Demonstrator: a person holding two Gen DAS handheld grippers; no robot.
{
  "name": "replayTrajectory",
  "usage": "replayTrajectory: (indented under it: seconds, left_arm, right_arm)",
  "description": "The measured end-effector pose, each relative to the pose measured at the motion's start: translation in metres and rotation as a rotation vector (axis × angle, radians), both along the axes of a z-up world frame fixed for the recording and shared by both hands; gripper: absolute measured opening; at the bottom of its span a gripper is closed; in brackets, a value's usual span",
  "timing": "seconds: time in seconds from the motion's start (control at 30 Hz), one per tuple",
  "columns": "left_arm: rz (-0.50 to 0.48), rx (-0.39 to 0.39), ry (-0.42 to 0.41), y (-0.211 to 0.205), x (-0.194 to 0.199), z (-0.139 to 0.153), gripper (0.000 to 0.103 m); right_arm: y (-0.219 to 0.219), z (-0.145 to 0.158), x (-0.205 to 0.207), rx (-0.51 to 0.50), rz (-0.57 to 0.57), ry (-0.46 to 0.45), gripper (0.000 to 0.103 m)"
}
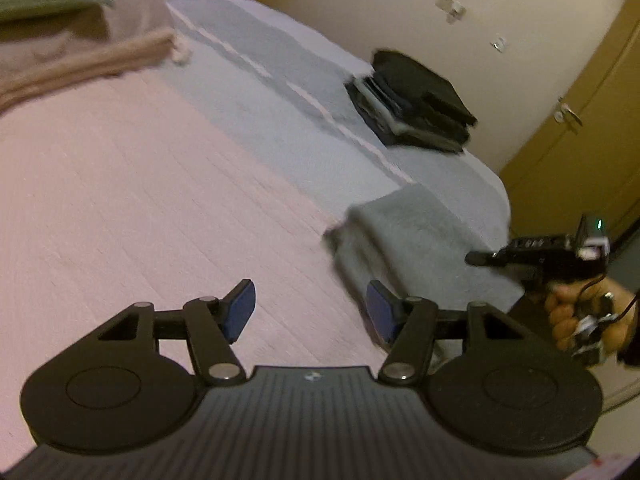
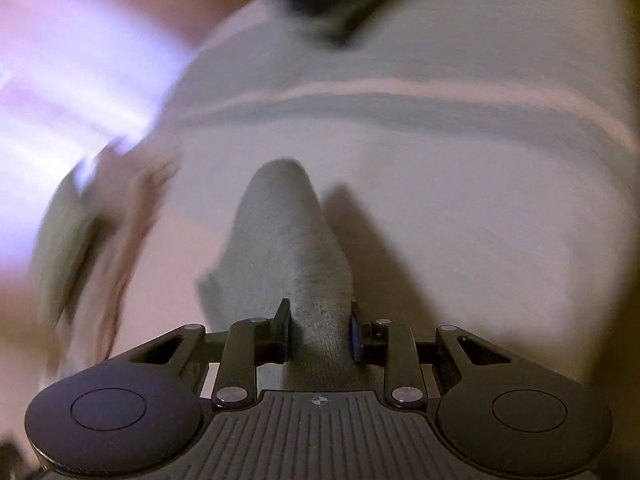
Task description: Fold clothes
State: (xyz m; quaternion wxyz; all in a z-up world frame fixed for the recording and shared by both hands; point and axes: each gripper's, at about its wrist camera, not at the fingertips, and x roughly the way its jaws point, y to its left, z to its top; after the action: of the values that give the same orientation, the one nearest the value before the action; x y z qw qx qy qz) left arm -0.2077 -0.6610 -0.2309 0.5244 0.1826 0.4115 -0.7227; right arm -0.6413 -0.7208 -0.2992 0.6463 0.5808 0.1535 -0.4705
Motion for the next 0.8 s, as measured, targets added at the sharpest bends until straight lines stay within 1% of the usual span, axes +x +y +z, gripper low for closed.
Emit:
replayTrajectory:
  seconds: [0.03, 0.07, 0.1, 0.17, 0.23, 0.3, 0.37, 0.4, 0.43, 0.47, 0.5, 0.57, 0.67, 0.7, 0.77, 0.8]
  left_arm:
    - [-0.011, 0.017, 0.007, 0.003, -0.007, -0.005, 0.056]
    - [-0.023, 0.035, 0.018, 0.007, -0.015, -0.011, 0.056]
    - [-0.033, 0.049, 0.027, 0.012, -0.022, -0.016, 0.056]
    - [-0.052, 0.074, 0.030, 0.022, -0.035, -0.021, 0.056]
    - [-0.047, 0.099, 0.041, 0.030, -0.049, -0.027, 0.056]
    - [-0.016, 0.130, 0.070, 0.036, -0.061, -0.033, 0.057]
    - [0.028, 0.147, 0.086, 0.041, -0.075, -0.035, 0.057]
    - [0.054, 0.161, 0.096, 0.042, -0.082, -0.037, 0.058]
    - [0.085, 0.173, 0.108, 0.044, -0.088, -0.040, 0.059]
    - [0.120, 0.180, 0.118, 0.046, -0.094, -0.043, 0.060]
    - [0.148, 0.183, 0.125, 0.045, -0.099, -0.045, 0.061]
    - [0.221, 0.195, 0.139, 0.045, -0.112, -0.050, 0.061]
    - [0.347, 0.207, 0.161, 0.042, -0.132, -0.055, 0.061]
    - [0.399, 0.206, 0.162, 0.042, -0.140, -0.056, 0.061]
    - [0.512, 0.214, 0.163, 0.044, -0.158, -0.056, 0.059]
    - [0.569, 0.214, 0.162, 0.045, -0.167, -0.055, 0.054]
  right_arm:
    - [0.016, -0.010, -0.005, 0.024, -0.039, 0.005, 0.025]
    - [0.029, -0.017, -0.004, 0.040, -0.045, 0.019, 0.027]
    - [0.037, -0.020, -0.003, 0.046, -0.027, 0.043, 0.028]
    - [0.035, -0.010, -0.005, 0.018, 0.026, 0.091, 0.032]
    - [0.030, -0.002, -0.007, 0.015, 0.116, 0.154, 0.034]
    - [0.017, 0.011, -0.006, 0.001, 0.212, 0.240, 0.037]
    - [0.009, 0.029, -0.001, -0.077, 0.316, 0.305, 0.039]
    - [0.000, 0.039, 0.003, -0.127, 0.381, 0.343, 0.043]
    - [-0.010, 0.048, 0.008, -0.173, 0.451, 0.368, 0.045]
    - [-0.018, 0.053, 0.012, -0.209, 0.521, 0.373, 0.050]
    - [-0.032, 0.057, 0.021, -0.242, 0.616, 0.370, 0.054]
    - [-0.057, 0.059, 0.042, -0.285, 0.832, 0.355, 0.057]
    - [-0.095, 0.043, 0.083, -0.321, 1.186, 0.318, 0.057]
    - [-0.107, 0.035, 0.099, -0.332, 1.311, 0.289, 0.057]
    - [-0.123, 0.022, 0.124, -0.358, 1.502, 0.247, 0.057]
    - [-0.129, 0.016, 0.136, -0.373, 1.596, 0.223, 0.057]
